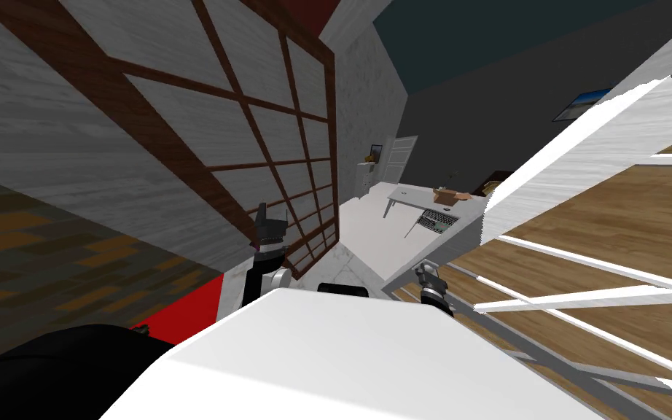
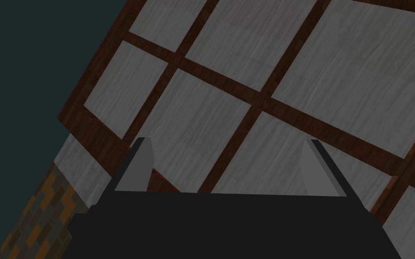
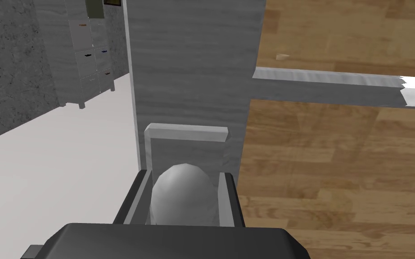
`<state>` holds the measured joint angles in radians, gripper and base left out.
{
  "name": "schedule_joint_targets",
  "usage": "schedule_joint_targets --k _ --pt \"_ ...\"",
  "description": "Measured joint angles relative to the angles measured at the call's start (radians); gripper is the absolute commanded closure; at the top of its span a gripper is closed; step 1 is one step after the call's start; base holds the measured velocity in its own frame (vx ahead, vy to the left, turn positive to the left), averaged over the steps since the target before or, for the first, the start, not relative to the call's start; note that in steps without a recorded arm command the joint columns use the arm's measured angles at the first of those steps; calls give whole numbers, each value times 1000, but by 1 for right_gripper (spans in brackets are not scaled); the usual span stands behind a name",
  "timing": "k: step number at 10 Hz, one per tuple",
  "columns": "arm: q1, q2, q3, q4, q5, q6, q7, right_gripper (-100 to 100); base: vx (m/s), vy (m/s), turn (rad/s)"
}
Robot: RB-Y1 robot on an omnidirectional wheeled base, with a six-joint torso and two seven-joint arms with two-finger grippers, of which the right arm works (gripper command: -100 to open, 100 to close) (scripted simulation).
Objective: Pull the door open
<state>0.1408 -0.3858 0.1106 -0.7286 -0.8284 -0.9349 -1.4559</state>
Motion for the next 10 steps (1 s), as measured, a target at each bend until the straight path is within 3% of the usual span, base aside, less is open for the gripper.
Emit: schedule_joint_targets --k 5,7,10 --pt "17 -16 48 -26 29 1 -24 100 -192 28 47" --pt "15 -24 75 -27 46 -13 -43 100 -224 -27 68" --pt "37 -41 116 -56 69 -20 -65 100 -226 20 54"
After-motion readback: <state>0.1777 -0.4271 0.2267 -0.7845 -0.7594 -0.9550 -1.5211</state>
